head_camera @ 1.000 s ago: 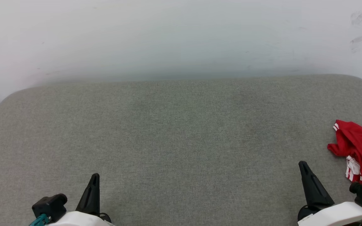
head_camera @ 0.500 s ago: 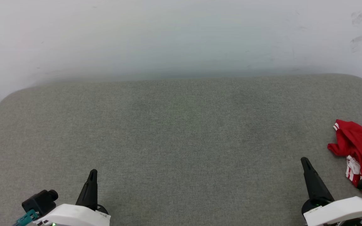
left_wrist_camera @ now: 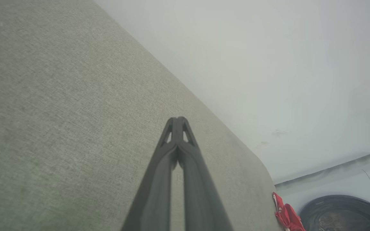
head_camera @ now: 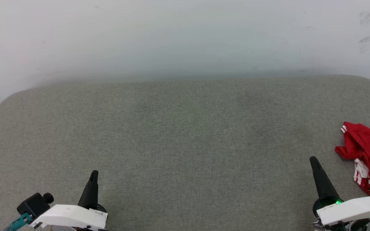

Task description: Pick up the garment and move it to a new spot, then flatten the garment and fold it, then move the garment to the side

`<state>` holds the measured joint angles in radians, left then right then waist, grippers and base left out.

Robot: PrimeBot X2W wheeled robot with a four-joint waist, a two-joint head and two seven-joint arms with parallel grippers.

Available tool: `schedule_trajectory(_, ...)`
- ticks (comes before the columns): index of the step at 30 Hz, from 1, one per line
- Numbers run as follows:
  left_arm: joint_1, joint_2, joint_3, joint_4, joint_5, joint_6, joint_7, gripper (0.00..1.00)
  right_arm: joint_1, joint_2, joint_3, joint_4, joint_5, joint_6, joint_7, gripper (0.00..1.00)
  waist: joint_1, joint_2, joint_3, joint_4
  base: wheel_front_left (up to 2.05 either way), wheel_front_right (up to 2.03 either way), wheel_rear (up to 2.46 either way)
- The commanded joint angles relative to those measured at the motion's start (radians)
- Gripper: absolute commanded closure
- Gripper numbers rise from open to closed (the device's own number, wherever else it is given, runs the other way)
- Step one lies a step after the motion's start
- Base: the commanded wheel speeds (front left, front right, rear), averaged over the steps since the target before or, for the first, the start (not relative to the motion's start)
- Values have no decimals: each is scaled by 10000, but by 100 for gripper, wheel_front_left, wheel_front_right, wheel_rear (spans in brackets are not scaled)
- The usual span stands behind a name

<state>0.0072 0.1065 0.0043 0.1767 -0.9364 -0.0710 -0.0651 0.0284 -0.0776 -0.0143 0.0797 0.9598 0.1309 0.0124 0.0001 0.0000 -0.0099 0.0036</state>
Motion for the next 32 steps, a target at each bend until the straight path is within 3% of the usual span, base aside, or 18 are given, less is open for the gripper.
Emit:
schedule_trajectory(1,-281,-13,84,-70,-287,-90,61,100,-257,-87,-27,-20,312,0,40,100,-1,0,2,0,0,0,0)
schedule_trajectory(32,-748,-285,598,297,-3436,-355,916,100,-819,-88,-273,785,3536,-1,328,100,-1,0,54,-15,0,0,0)
